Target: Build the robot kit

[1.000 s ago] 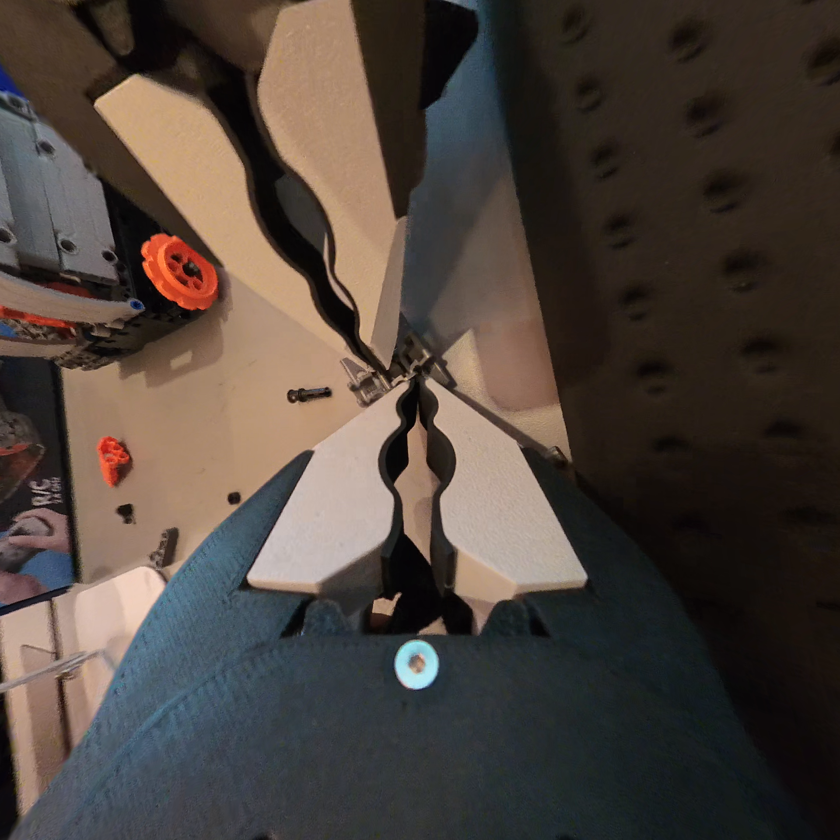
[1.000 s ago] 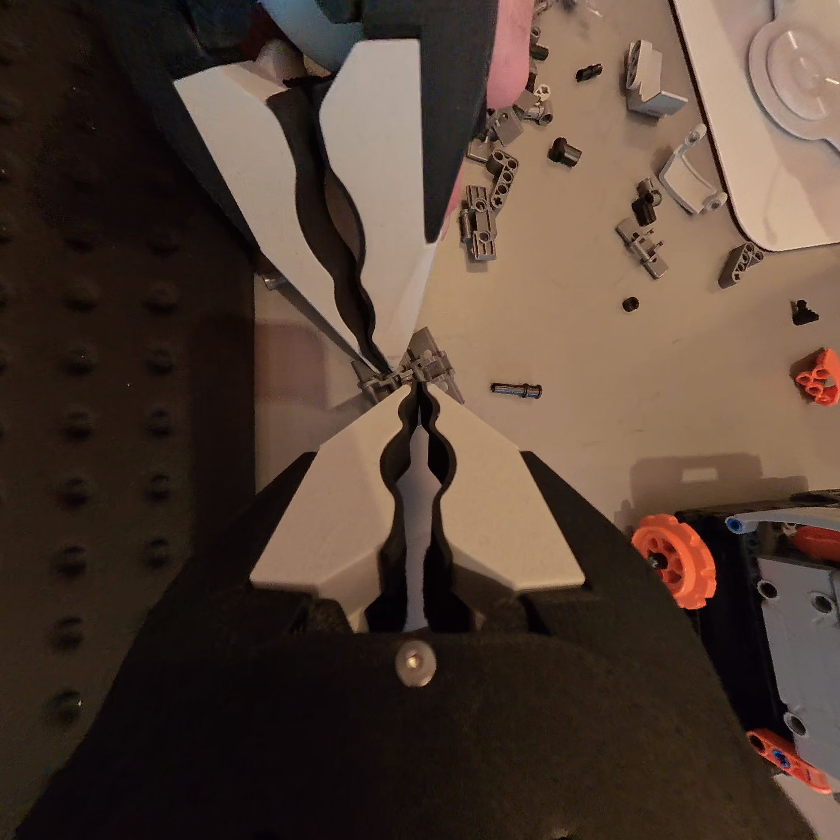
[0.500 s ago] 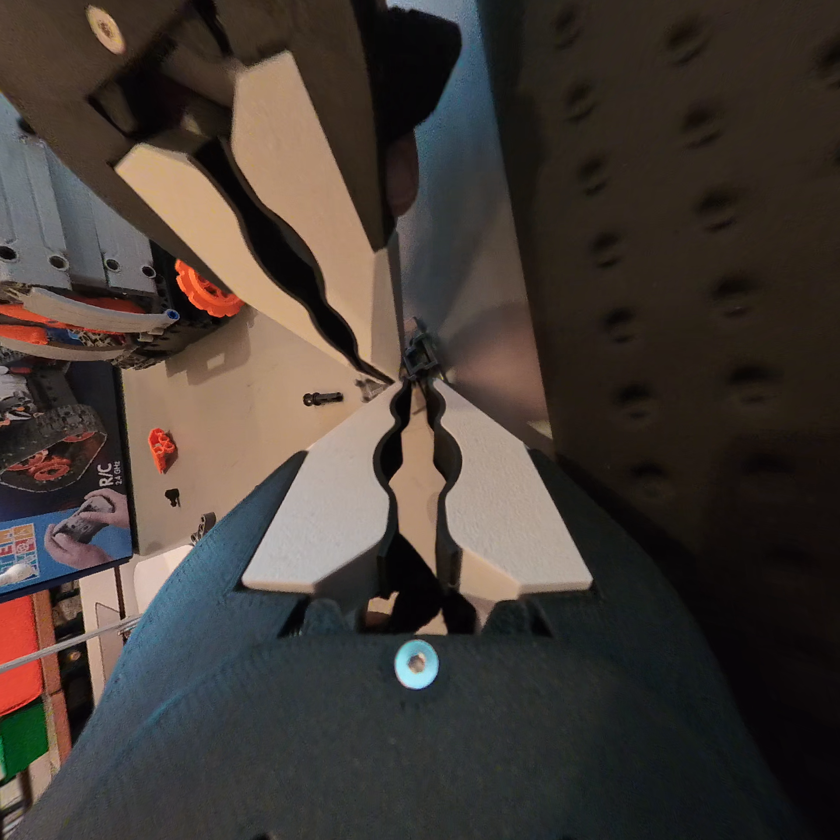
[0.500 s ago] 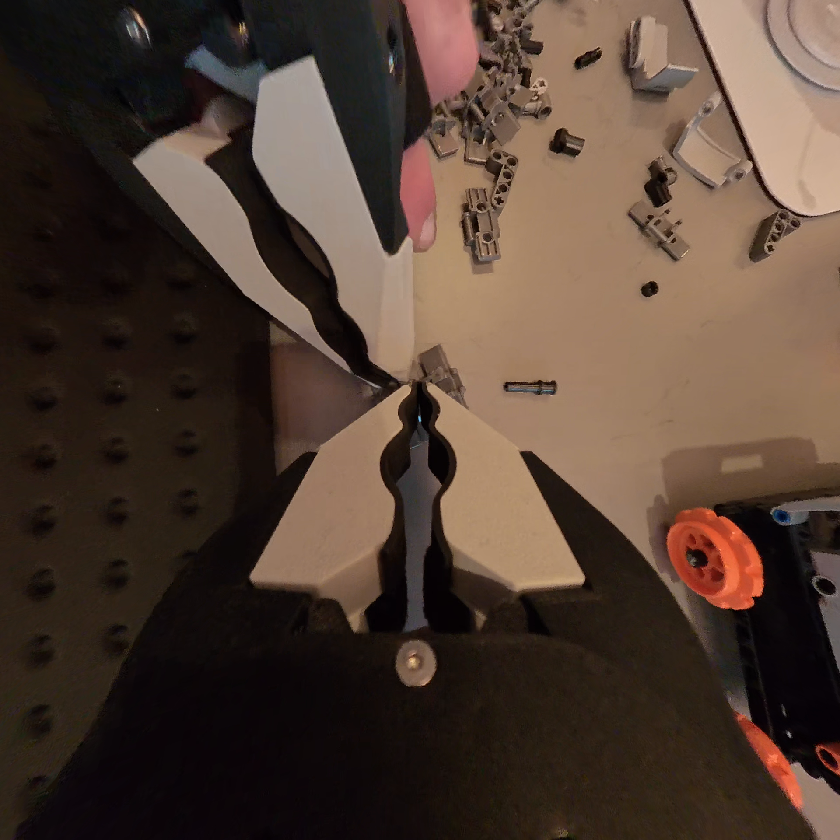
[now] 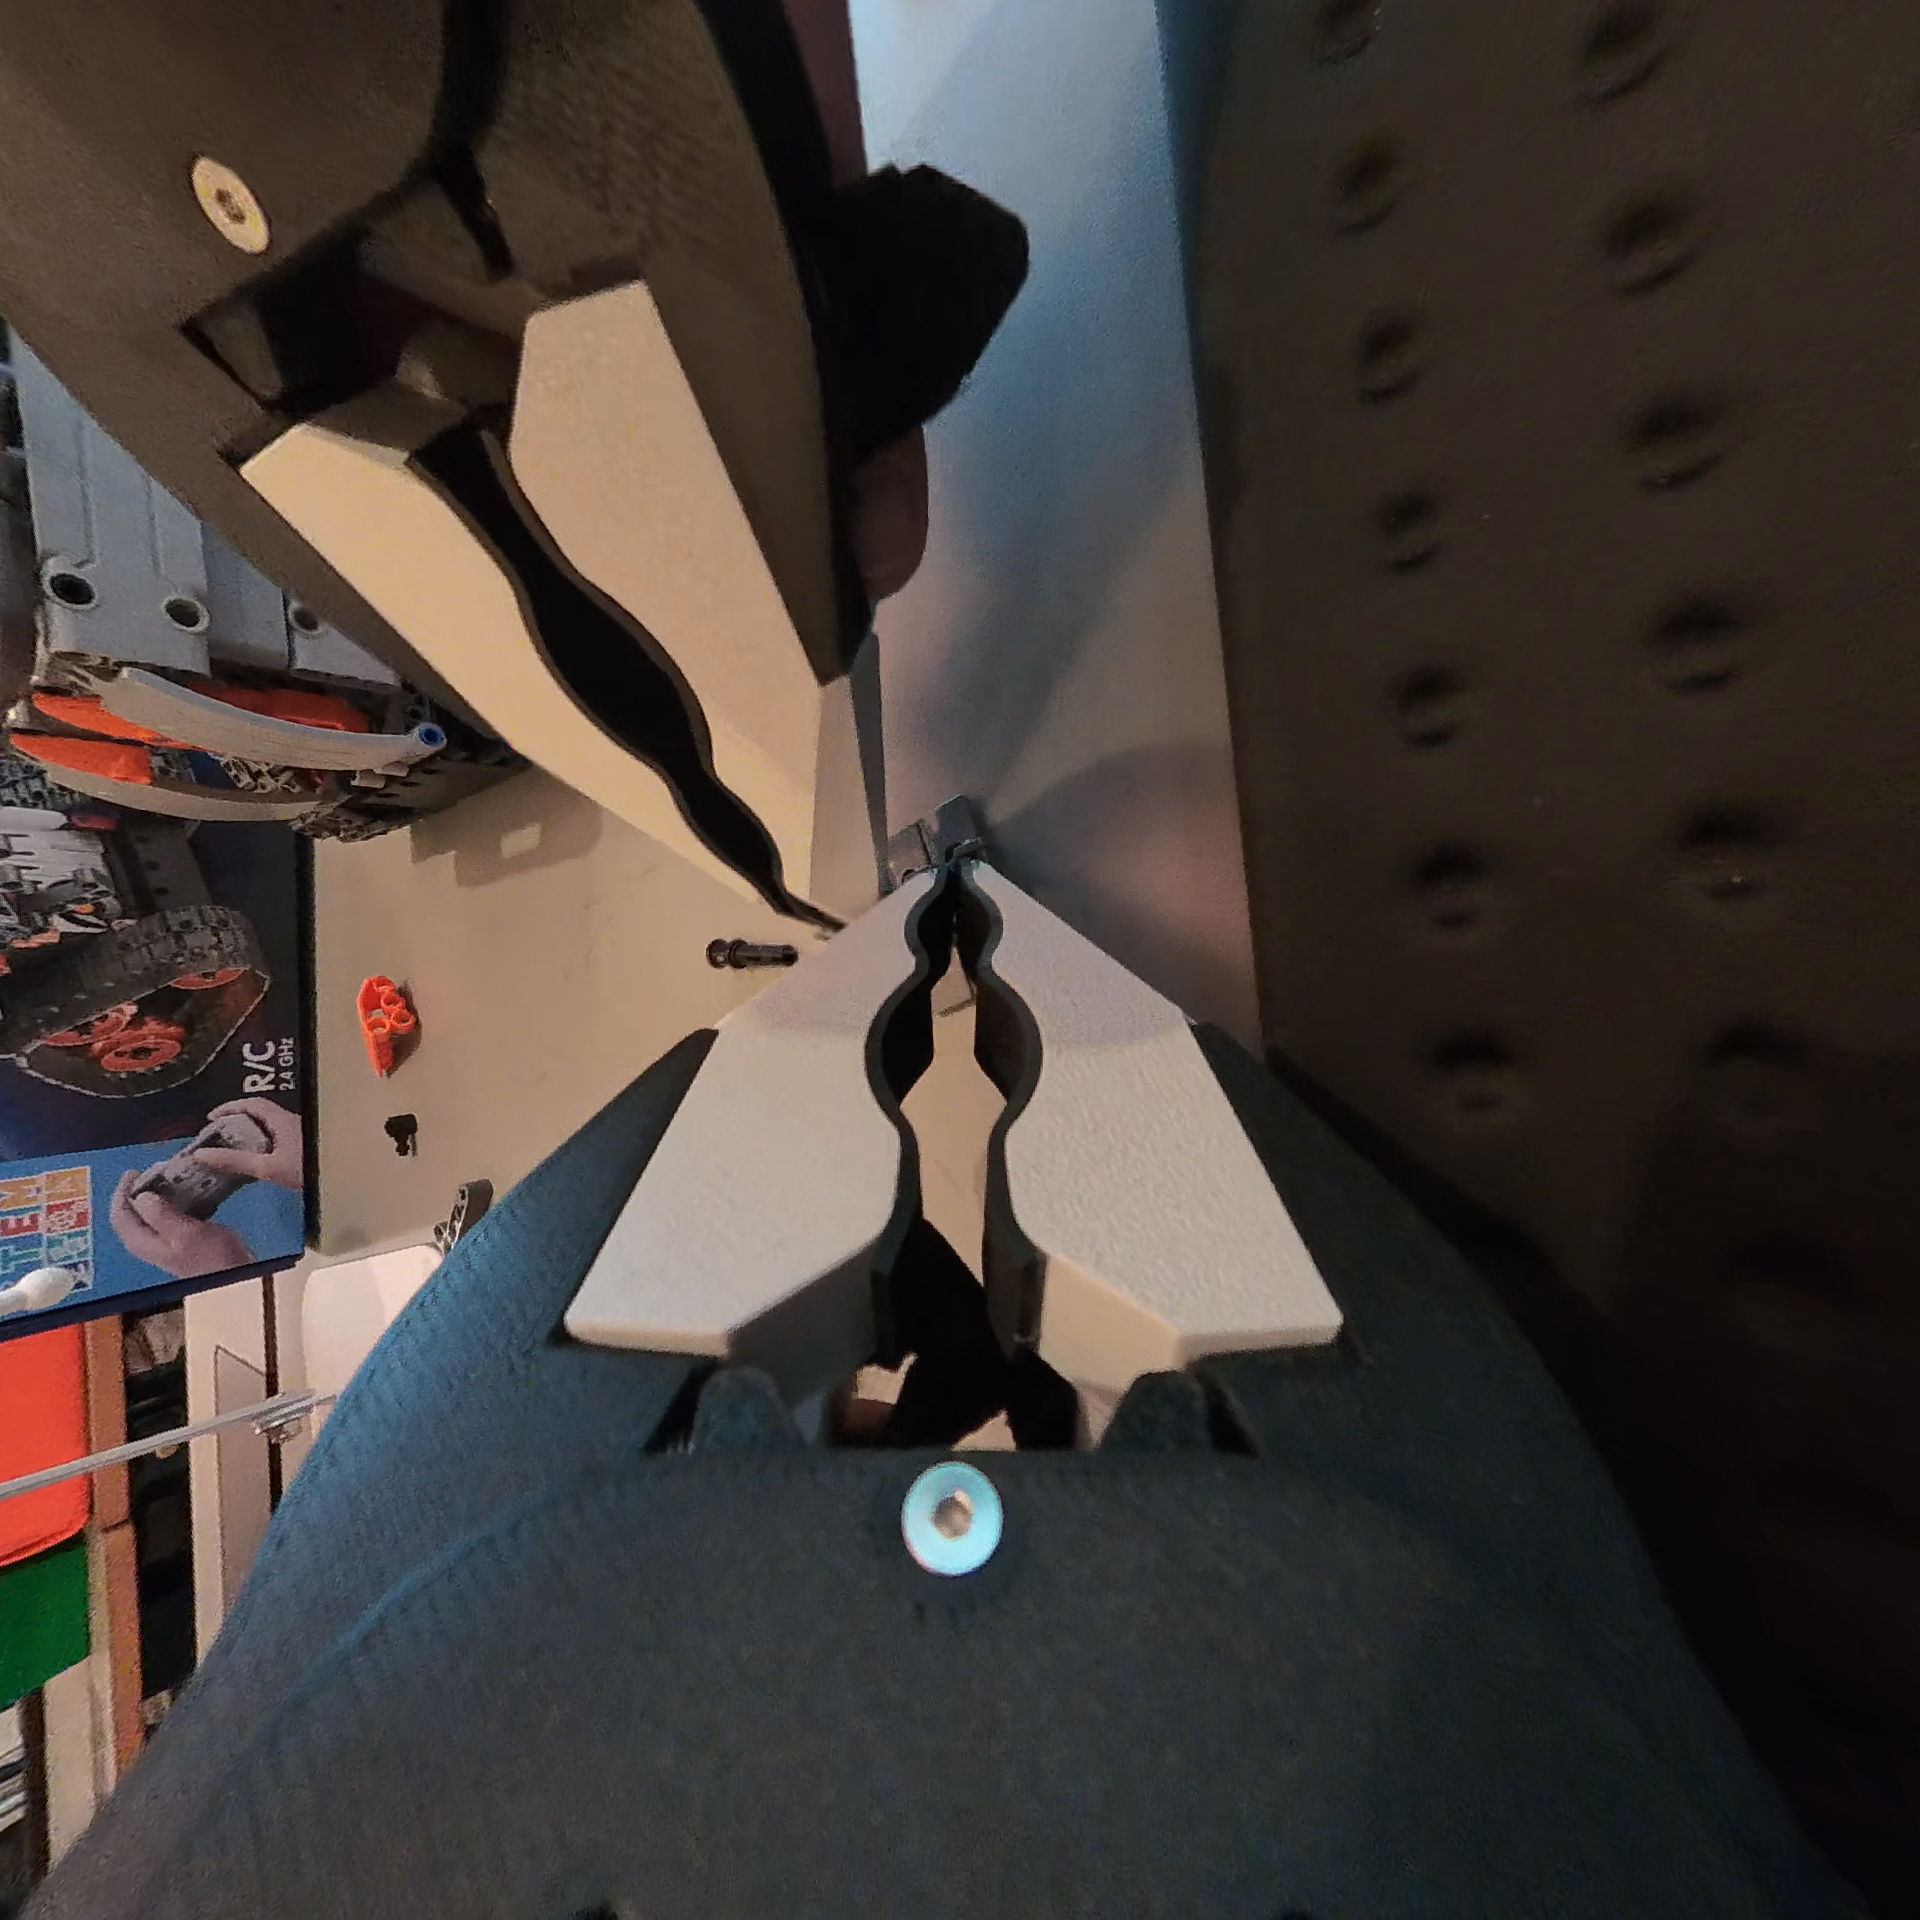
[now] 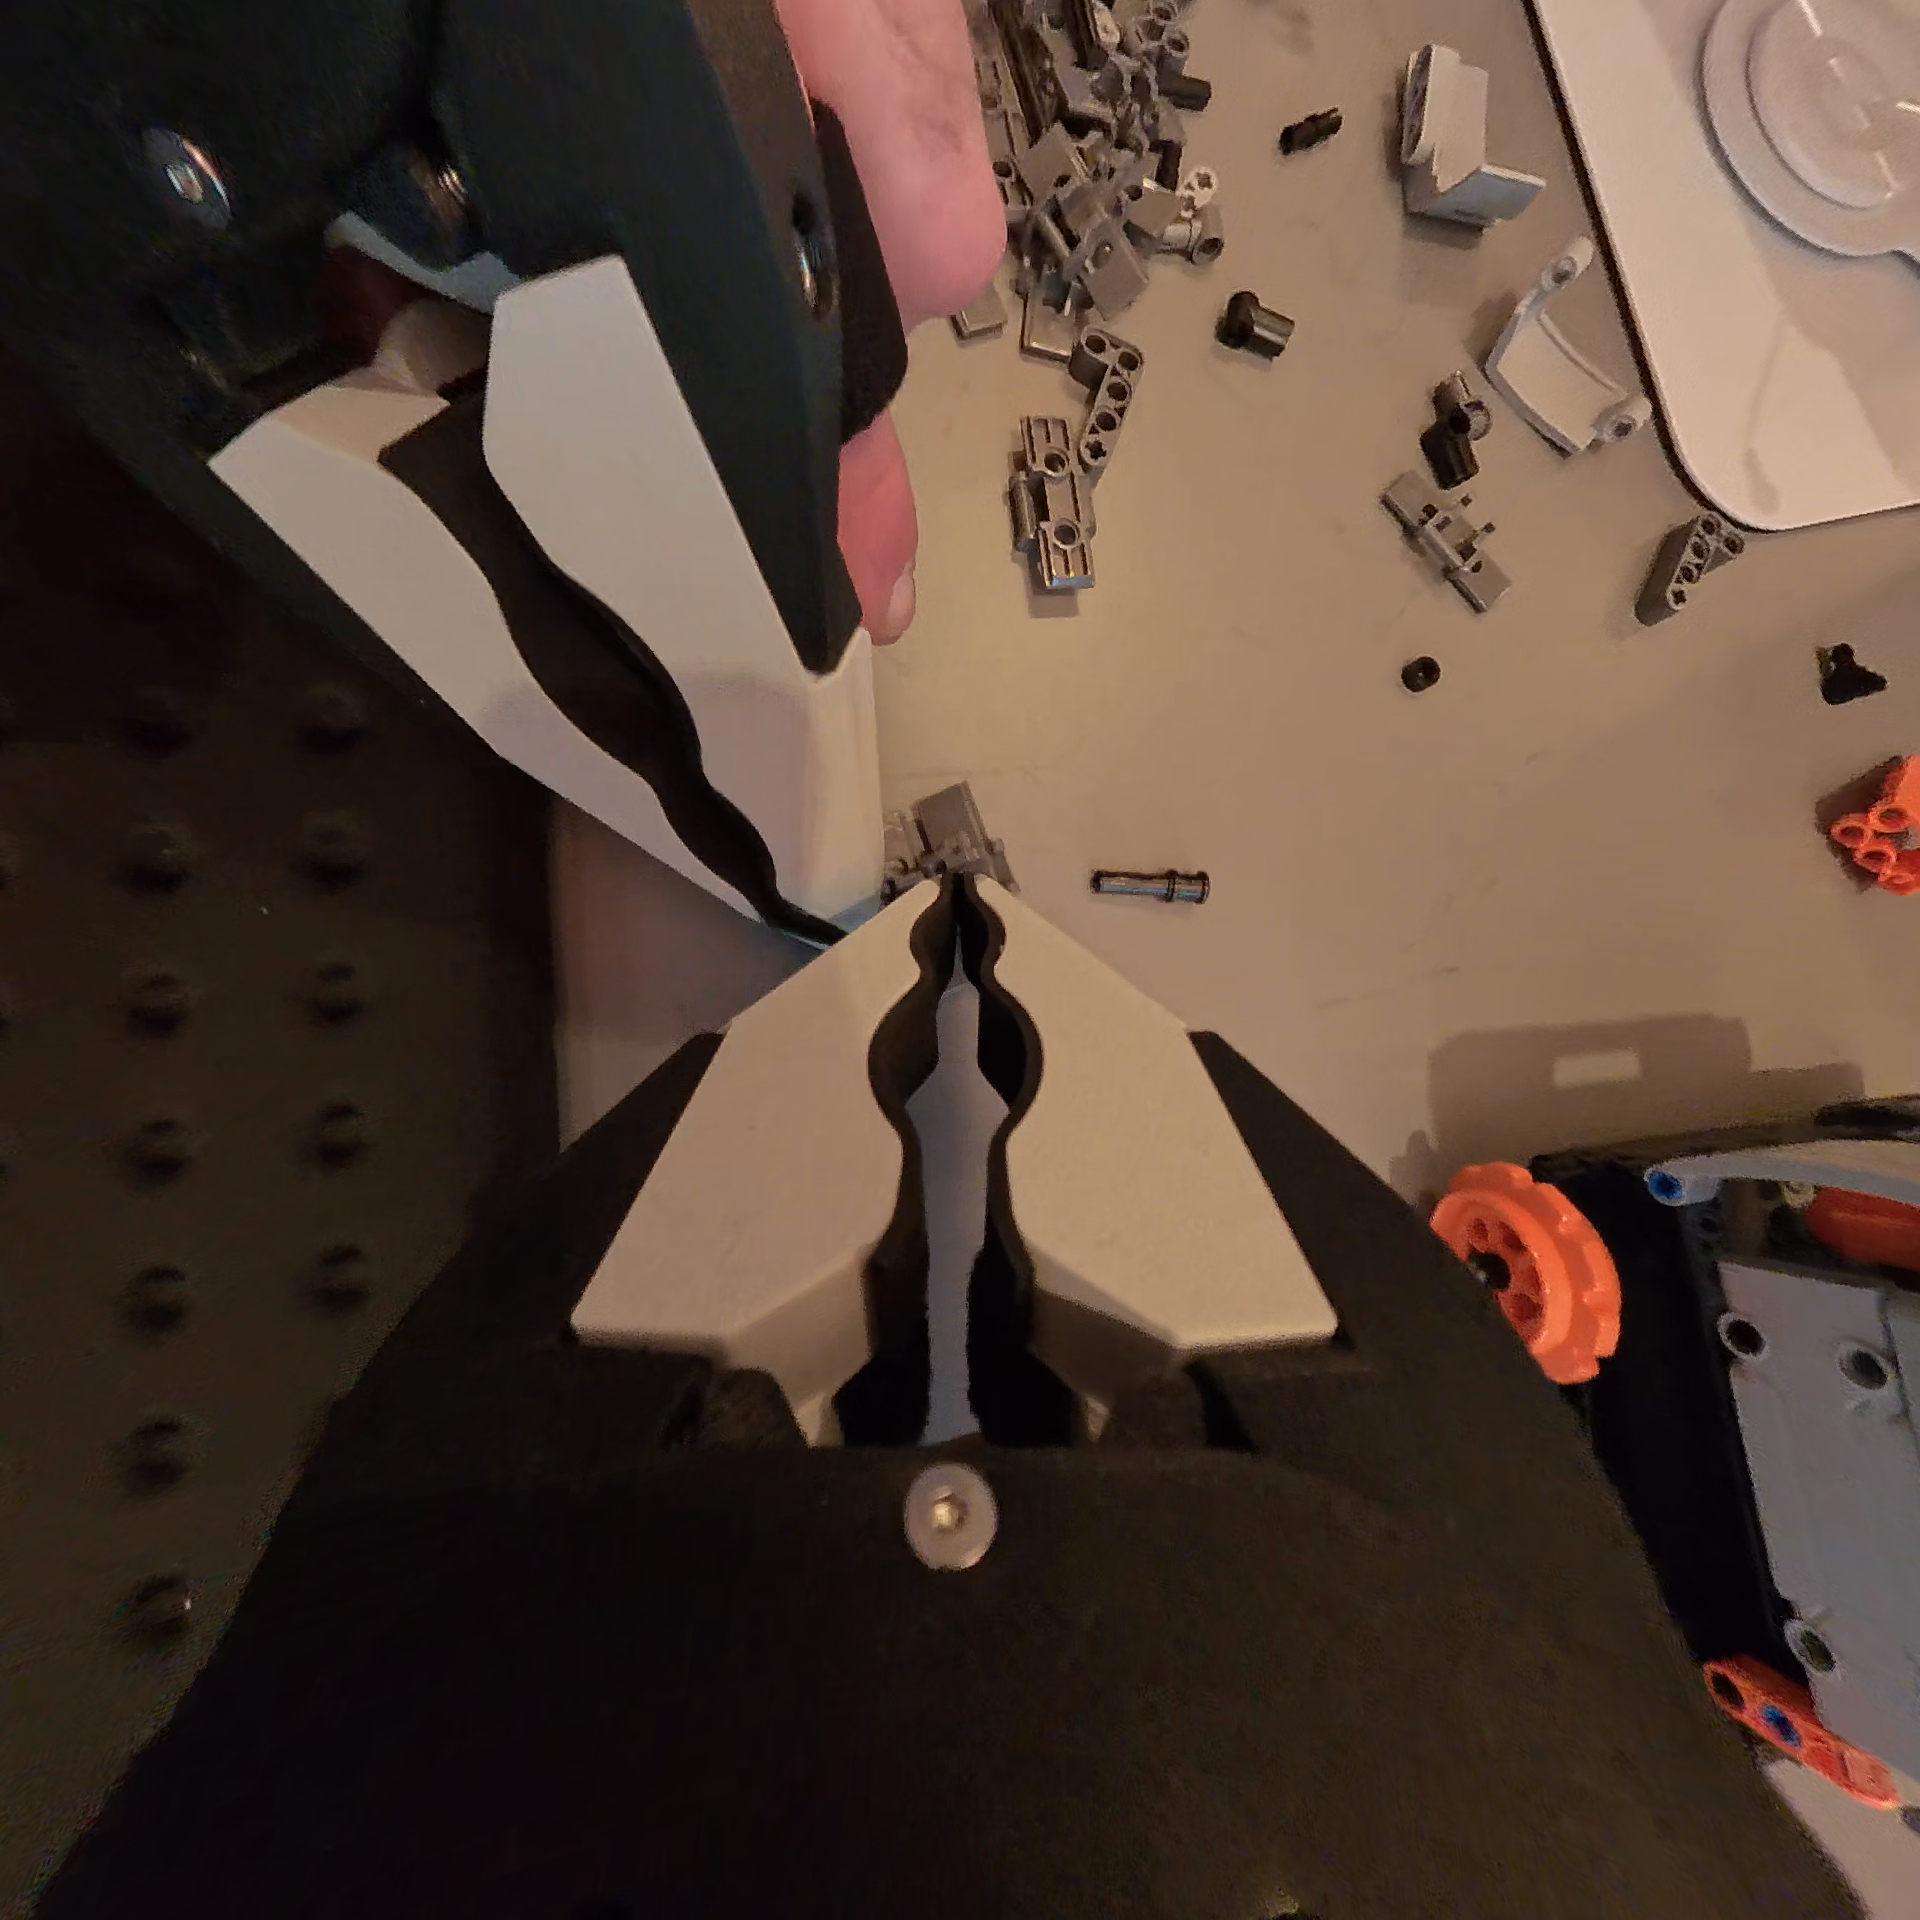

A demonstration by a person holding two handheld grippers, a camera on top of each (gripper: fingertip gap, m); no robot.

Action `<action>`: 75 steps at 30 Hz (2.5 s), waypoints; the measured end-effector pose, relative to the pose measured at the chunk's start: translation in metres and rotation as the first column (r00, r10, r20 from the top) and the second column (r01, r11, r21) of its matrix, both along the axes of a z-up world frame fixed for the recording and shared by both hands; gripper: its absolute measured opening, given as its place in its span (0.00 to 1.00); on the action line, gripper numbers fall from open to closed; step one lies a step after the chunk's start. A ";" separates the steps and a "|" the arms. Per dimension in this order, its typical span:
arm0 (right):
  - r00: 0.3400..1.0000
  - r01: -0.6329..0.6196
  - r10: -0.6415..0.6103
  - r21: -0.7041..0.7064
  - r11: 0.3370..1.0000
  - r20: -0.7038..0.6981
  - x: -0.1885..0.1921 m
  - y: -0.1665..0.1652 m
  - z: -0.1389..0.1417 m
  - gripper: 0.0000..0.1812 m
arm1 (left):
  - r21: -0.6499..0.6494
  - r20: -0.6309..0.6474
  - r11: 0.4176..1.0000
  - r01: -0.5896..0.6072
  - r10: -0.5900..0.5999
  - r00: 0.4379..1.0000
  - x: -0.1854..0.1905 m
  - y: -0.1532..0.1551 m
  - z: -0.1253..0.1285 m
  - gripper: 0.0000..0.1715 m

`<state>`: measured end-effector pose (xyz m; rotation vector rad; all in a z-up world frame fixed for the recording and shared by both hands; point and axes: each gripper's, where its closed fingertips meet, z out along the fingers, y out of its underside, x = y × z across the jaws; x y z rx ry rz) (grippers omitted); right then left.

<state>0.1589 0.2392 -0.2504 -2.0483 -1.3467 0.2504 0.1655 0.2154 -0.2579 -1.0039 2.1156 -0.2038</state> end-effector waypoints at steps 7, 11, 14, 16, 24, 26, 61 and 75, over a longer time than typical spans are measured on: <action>0.999 0.025 -0.023 -0.077 0.997 0.029 0.001 0.003 -0.006 0.00 | -0.017 0.001 1.000 -0.001 0.001 1.000 0.000 -0.001 0.000 0.00; 1.000 0.026 -0.026 -0.133 0.991 0.003 0.001 0.003 -0.007 0.00 | 0.009 -0.005 1.000 0.017 -0.017 1.000 -0.001 -0.001 0.000 0.00; 1.000 0.026 -0.025 -0.125 0.992 0.010 0.001 0.002 -0.006 0.00 | 0.005 -0.006 0.999 0.036 -0.036 0.999 -0.003 -0.002 0.000 0.00; 0.999 0.020 -0.017 -0.099 0.995 0.032 0.001 0.000 -0.007 0.00 | 0.023 -0.014 0.998 0.054 -0.054 0.998 -0.005 -0.003 0.000 0.00; 0.994 -0.009 0.007 0.023 1.000 0.107 0.001 -0.001 -0.007 0.00 | 0.001 -0.008 0.999 0.054 -0.054 0.999 -0.006 -0.004 0.000 0.00; 0.994 -0.009 0.004 0.044 0.999 0.105 0.001 -0.001 -0.007 0.00 | 0.001 -0.009 0.998 0.058 -0.058 0.998 -0.006 -0.004 0.000 0.00; 0.996 -0.079 0.084 -0.201 0.976 0.017 -0.013 -0.010 -0.005 0.00 | -0.011 -0.024 0.984 0.176 -0.177 0.984 -0.018 -0.004 0.000 0.00; 0.998 -0.052 0.041 -0.366 0.929 -0.036 -0.012 -0.010 -0.008 0.00 | -0.010 -0.031 0.986 0.169 -0.169 0.985 -0.018 -0.004 0.000 0.00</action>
